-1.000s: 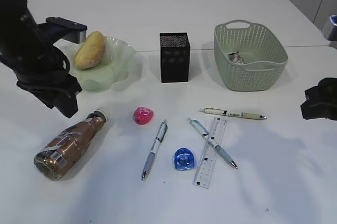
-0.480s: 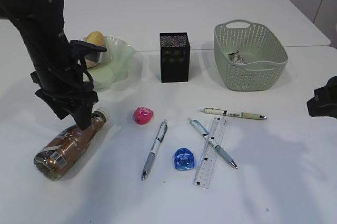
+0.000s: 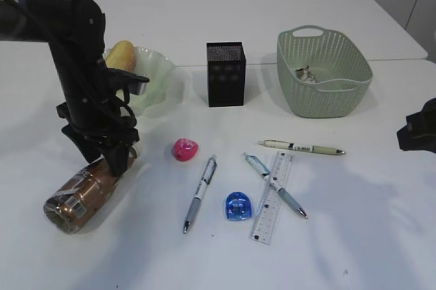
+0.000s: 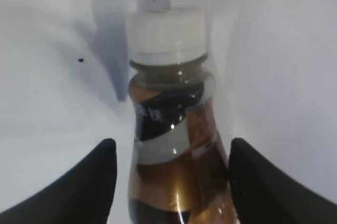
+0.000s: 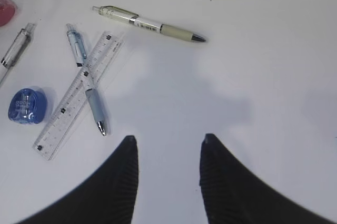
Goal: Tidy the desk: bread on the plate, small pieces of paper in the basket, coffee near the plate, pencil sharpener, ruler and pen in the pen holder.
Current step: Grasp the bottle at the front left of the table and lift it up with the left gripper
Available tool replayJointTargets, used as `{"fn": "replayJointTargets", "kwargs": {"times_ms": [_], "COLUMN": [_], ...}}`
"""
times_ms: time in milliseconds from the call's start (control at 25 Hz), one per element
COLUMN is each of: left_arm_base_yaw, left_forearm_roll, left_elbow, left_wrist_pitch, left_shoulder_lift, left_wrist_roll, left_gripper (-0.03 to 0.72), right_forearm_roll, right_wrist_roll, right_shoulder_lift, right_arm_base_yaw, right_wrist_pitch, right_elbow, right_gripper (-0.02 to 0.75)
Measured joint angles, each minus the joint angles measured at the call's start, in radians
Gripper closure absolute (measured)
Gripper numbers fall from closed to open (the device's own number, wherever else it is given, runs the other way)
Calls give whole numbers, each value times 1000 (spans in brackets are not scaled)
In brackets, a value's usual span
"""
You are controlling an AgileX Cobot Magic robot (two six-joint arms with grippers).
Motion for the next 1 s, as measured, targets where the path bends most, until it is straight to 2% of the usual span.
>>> {"fn": "replayJointTargets", "kwargs": {"times_ms": [600,760,880,1000], "left_arm_base_yaw": [-10,-10,-10,-10], "left_forearm_roll": [2,4,4,4], "left_elbow": [-27,-27,-28,-28], "left_wrist_pitch": [2,5,17,26], "left_shoulder_lift": [71,71,71,71], "left_wrist_roll": [-10,-10,-13,-14], "left_gripper": [228,292,372,409], "right_forearm_roll": [0,0,0,0], "right_wrist_roll": [0,0,0,0], "right_shoulder_lift": [0,0,0,0], "right_arm_base_yaw": [0,0,0,0], "right_wrist_pitch": [-2,-2,-2,-2], "right_elbow": [0,0,0,0], "right_gripper": [416,416,416,416]}}
